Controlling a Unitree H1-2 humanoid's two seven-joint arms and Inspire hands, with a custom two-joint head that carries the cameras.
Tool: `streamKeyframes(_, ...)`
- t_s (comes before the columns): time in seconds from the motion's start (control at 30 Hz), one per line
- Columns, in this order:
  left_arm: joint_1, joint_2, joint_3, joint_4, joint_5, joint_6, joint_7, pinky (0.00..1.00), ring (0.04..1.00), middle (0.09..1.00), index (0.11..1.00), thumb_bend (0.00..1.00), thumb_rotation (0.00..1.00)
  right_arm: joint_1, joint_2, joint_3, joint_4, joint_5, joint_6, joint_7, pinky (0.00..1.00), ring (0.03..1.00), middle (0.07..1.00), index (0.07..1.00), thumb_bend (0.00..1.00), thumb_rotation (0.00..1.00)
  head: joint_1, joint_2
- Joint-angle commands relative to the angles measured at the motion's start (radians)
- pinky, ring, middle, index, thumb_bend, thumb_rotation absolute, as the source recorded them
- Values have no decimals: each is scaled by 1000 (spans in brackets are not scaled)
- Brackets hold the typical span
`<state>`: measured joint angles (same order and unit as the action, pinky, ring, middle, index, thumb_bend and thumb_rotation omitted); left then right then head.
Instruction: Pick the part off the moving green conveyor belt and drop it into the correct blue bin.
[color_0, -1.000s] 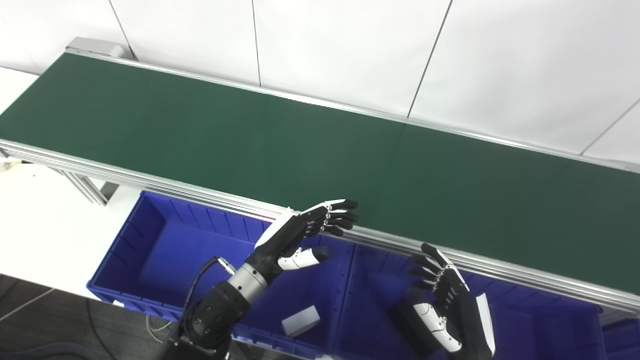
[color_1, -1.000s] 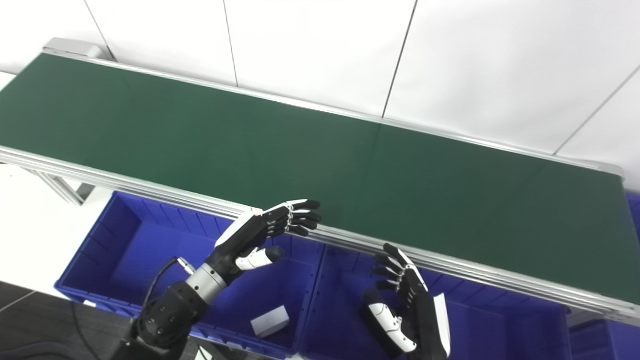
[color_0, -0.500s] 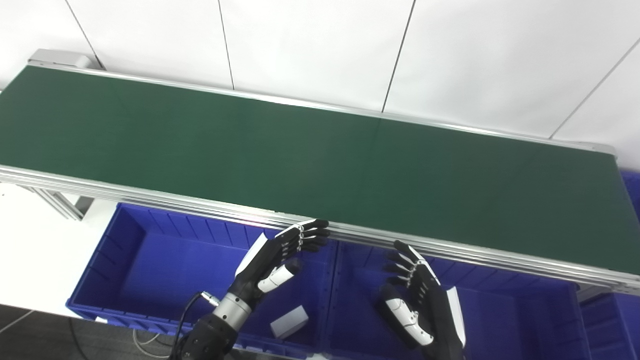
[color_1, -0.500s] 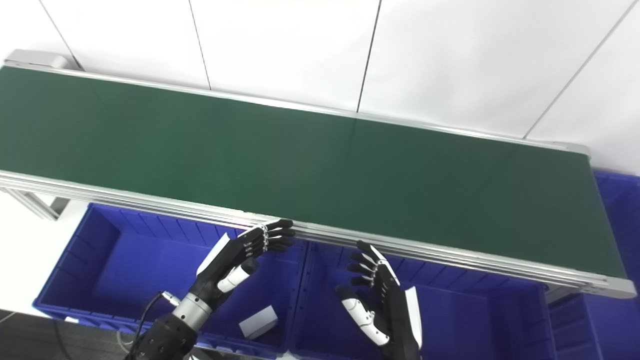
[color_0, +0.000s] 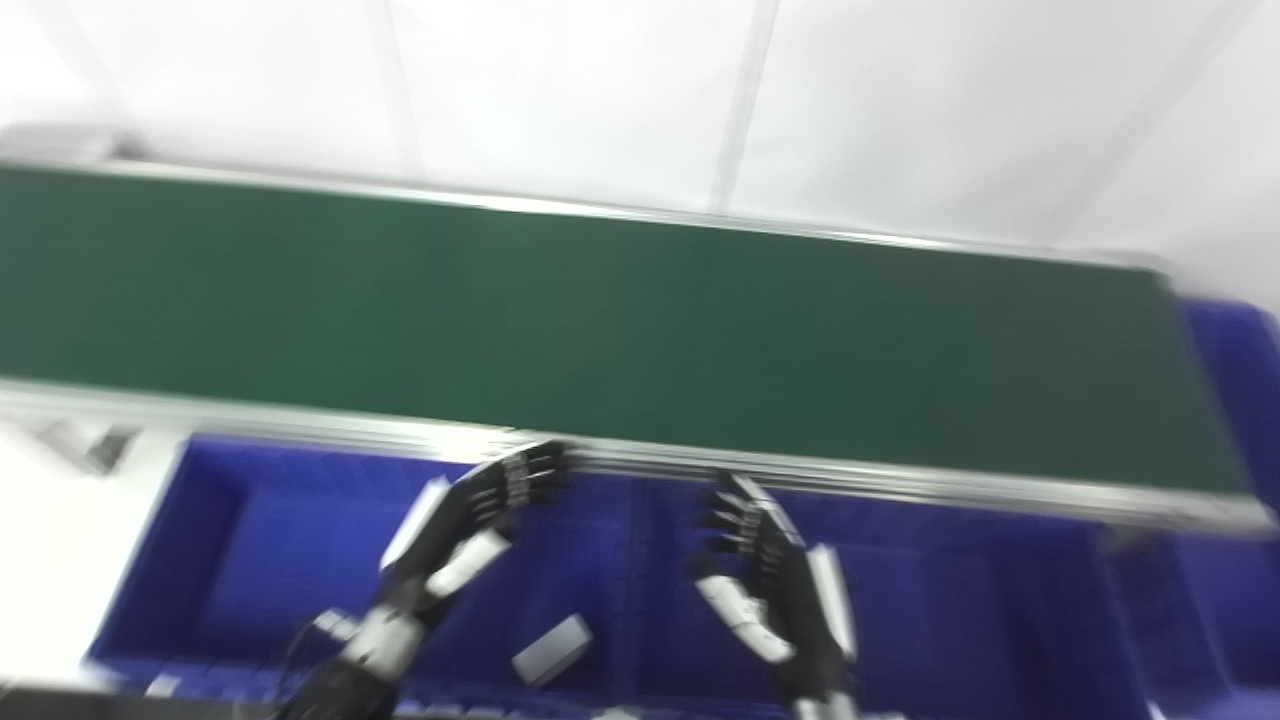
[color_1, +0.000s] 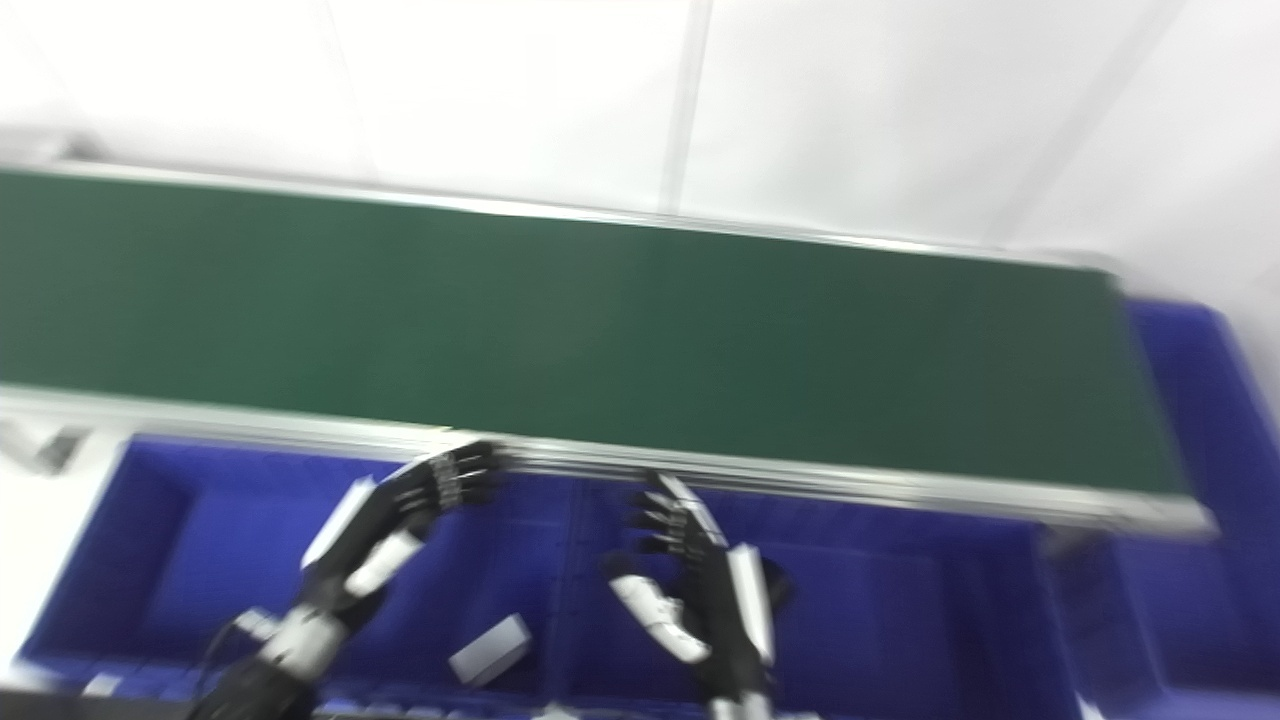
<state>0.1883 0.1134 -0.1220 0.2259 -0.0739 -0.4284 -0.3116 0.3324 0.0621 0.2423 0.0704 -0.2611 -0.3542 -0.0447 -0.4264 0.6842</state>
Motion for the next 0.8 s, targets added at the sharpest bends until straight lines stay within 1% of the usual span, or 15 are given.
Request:
streamKeyframes(0.0,-14,5,10,-11,-16,-41,-16,728,754,784,787,718,819,-8,16,9,-13,-3,-41,-11,651,739,789,853,612,671,2,0)
streamKeyframes(0.13,-15,9,27,-3,-19,-41,-29,733,757,787,792,741,819,-14,22,16,-2,-6,-46,-17,658,739,787,855,609,671,-4,-2)
streamKeyframes(0.17,-16,12,32,0,-20,-41,-33,732,757,787,792,743,818,-16,25,18,3,-5,-46,-17,657,739,787,855,611,672,-28,-6)
streamKeyframes(0.3,-21,14,48,11,-20,-41,-43,728,755,789,802,760,828,-22,29,25,12,-11,-31,-16,664,748,795,861,632,700,-52,-8)
streamKeyframes(0.37,-24,12,55,20,-23,-41,-50,728,757,792,805,759,824,-28,29,27,22,-19,-36,-21,679,754,795,862,622,689,-51,-8)
streamKeyframes(0.47,-26,9,63,26,-26,-41,-59,725,754,788,802,750,815,-34,28,28,33,-20,-46,-25,675,746,792,857,610,675,-50,-8)
streamKeyframes(0.6,-25,4,70,32,-28,-41,-72,720,753,786,797,756,803,-34,23,27,33,-19,-43,-24,663,741,794,858,607,680,-22,-5)
streamKeyframes(0.7,-24,1,73,31,-25,-41,-74,717,751,785,794,753,800,-32,21,26,31,-19,-40,-24,666,746,791,857,610,681,-22,-5)
streamKeyframes(0.73,-19,-1,72,20,-23,-41,-72,715,751,785,793,755,799,-27,19,26,22,-14,-40,-21,667,746,792,857,611,680,19,2)
streamKeyframes(0.77,-15,-2,72,12,-21,-41,-69,711,749,784,792,760,796,-24,17,26,16,-9,-40,-18,668,745,792,857,612,679,19,2)
